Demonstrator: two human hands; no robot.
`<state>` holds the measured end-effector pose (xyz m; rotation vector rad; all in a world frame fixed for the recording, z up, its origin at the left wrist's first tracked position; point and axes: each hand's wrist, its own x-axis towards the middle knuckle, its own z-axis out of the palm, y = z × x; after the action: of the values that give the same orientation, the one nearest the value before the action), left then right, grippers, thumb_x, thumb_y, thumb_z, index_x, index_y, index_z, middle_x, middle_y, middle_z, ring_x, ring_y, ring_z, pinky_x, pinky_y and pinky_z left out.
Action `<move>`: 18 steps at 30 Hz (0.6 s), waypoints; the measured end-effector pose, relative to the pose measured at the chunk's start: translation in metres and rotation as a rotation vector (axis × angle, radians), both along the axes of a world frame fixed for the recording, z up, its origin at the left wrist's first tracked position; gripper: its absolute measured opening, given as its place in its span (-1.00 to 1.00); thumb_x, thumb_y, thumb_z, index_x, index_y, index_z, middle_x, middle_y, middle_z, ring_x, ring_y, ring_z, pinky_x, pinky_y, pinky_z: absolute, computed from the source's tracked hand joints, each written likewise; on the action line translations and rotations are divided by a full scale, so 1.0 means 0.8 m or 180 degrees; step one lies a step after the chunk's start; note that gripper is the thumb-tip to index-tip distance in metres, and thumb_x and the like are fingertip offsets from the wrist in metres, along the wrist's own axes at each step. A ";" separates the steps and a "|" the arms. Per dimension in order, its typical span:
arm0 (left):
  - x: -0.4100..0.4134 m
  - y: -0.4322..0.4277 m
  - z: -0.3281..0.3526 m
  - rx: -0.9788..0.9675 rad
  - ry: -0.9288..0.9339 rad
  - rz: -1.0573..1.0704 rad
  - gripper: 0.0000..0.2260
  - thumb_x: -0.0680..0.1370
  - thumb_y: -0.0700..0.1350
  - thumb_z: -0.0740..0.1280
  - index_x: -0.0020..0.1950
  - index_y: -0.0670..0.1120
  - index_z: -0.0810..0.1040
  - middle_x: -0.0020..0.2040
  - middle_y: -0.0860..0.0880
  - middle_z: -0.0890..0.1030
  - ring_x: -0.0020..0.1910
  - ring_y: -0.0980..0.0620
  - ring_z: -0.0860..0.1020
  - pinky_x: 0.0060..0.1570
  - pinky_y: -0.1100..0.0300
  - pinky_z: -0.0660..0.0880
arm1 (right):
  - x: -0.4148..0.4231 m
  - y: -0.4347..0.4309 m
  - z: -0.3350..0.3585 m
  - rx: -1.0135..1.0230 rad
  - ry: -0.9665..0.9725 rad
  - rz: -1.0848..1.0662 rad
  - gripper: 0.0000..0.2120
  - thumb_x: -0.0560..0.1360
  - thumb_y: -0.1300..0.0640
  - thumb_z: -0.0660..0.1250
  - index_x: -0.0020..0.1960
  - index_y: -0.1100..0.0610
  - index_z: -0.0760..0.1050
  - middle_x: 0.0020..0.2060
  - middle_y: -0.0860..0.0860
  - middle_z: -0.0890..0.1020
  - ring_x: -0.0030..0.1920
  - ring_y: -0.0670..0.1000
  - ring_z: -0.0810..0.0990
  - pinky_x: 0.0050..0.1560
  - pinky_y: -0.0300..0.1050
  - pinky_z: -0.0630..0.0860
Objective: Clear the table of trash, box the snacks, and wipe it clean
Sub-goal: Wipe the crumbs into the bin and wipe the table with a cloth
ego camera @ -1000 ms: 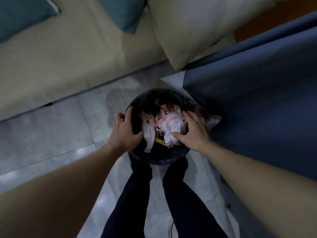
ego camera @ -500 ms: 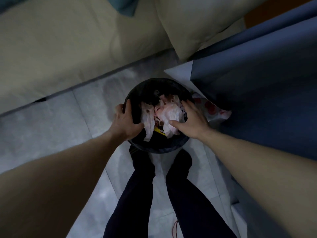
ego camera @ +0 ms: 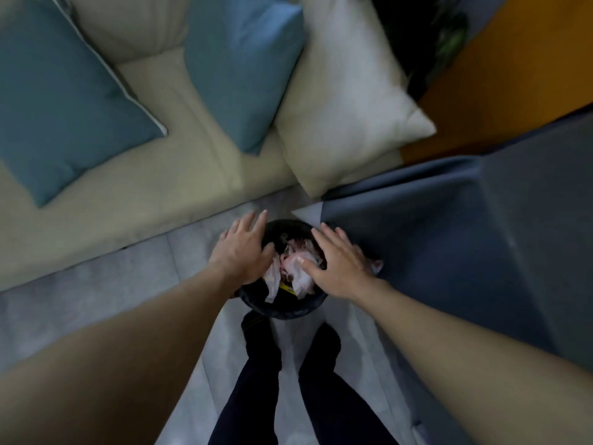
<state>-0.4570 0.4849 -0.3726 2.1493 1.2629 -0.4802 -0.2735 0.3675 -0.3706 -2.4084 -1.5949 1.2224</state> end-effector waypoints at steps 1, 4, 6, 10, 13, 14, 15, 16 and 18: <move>0.003 0.001 0.024 0.0080 -0.0010 -0.0054 -0.36 0.63 0.15 0.11 0.64 0.03 -0.06 0.63 -0.08 0.04 0.59 -0.12 0.05 0.52 -0.12 0.10 | 0.004 0.000 0.023 0.0027 -0.0095 0.0110 -0.24 0.53 -0.38 0.09 0.59 -0.04 0.02 0.60 -0.10 -0.02 0.58 0.03 -0.09 0.51 0.18 0.04; 0.009 -0.002 0.098 0.0311 -0.0023 -0.0184 -0.39 0.64 0.14 0.06 0.64 0.04 -0.06 0.64 -0.07 0.04 0.60 -0.10 0.04 0.53 -0.08 0.07 | 0.016 0.000 0.094 0.0161 -0.0222 0.0187 -0.25 0.53 -0.40 0.04 0.59 -0.05 0.03 0.60 -0.10 -0.03 0.58 0.03 -0.09 0.51 0.23 0.03; 0.016 -0.007 0.146 0.0489 -0.0069 -0.0207 -0.40 0.64 0.13 0.06 0.64 0.04 -0.04 0.63 -0.06 0.07 0.59 -0.10 0.07 0.51 -0.07 0.08 | 0.023 -0.003 0.141 0.0287 -0.0275 0.0192 -0.26 0.53 -0.39 0.04 0.59 -0.05 0.03 0.60 -0.10 -0.02 0.58 0.02 -0.08 0.50 0.26 0.03; 0.036 -0.017 0.235 0.0732 -0.0259 -0.0228 -0.45 0.66 0.08 0.05 0.64 0.04 0.00 0.63 -0.06 0.10 0.58 -0.12 0.11 0.51 -0.08 0.11 | 0.038 -0.016 0.231 0.0526 -0.0321 0.0141 -0.26 0.55 -0.38 0.02 0.60 -0.03 0.03 0.60 -0.08 -0.01 0.58 0.04 -0.07 0.49 0.26 0.07; 0.055 -0.026 0.296 0.0944 -0.0352 -0.0336 -0.45 0.66 0.09 0.06 0.64 0.06 -0.01 0.63 -0.04 0.08 0.59 -0.11 0.09 0.52 -0.06 0.08 | 0.048 -0.028 0.286 0.0734 -0.0366 0.0078 -0.26 0.56 -0.38 0.02 0.59 0.00 0.06 0.60 -0.05 0.03 0.58 0.03 -0.07 0.51 0.18 0.09; 0.062 -0.029 0.315 0.1024 -0.0372 -0.0400 -0.45 0.67 0.10 0.06 0.64 0.06 -0.02 0.63 -0.04 0.08 0.59 -0.11 0.08 0.52 -0.06 0.08 | 0.053 -0.033 0.301 0.0790 -0.0397 0.0043 -0.26 0.55 -0.39 0.01 0.59 0.00 0.06 0.60 -0.05 0.04 0.58 0.03 -0.06 0.51 0.16 0.09; 0.068 -0.032 0.333 0.1096 -0.0397 -0.0461 -0.44 0.67 0.11 0.06 0.64 0.06 -0.02 0.63 -0.04 0.07 0.59 -0.12 0.07 0.53 -0.06 0.08 | 0.057 -0.039 0.314 0.0841 -0.0440 0.0015 -0.26 0.55 -0.39 0.00 0.59 0.00 0.06 0.60 -0.05 0.04 0.58 0.04 -0.06 0.51 0.15 0.08; 0.074 -0.035 0.349 0.1161 -0.0429 -0.0518 -0.44 0.67 0.12 0.06 0.64 0.06 -0.02 0.63 -0.04 0.07 0.59 -0.12 0.07 0.53 -0.07 0.08 | 0.062 -0.044 0.327 0.0899 -0.0498 0.0000 -0.26 0.55 -0.40 -0.01 0.59 0.00 0.06 0.59 -0.04 0.05 0.58 0.05 -0.04 0.50 0.14 0.07; 0.088 -0.041 0.379 0.1278 -0.0483 -0.0656 -0.43 0.67 0.14 0.05 0.64 0.05 -0.02 0.63 -0.05 0.08 0.59 -0.12 0.06 0.53 -0.07 0.09 | 0.075 -0.056 0.348 0.0995 -0.0633 -0.0059 -0.25 0.55 -0.41 -0.04 0.59 0.00 0.07 0.59 -0.04 0.07 0.58 0.07 -0.02 0.49 0.14 0.06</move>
<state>-0.3863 0.4520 -0.0693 2.6125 1.1313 -0.1459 -0.2136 0.3228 -0.0924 -2.3923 -1.6604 0.6841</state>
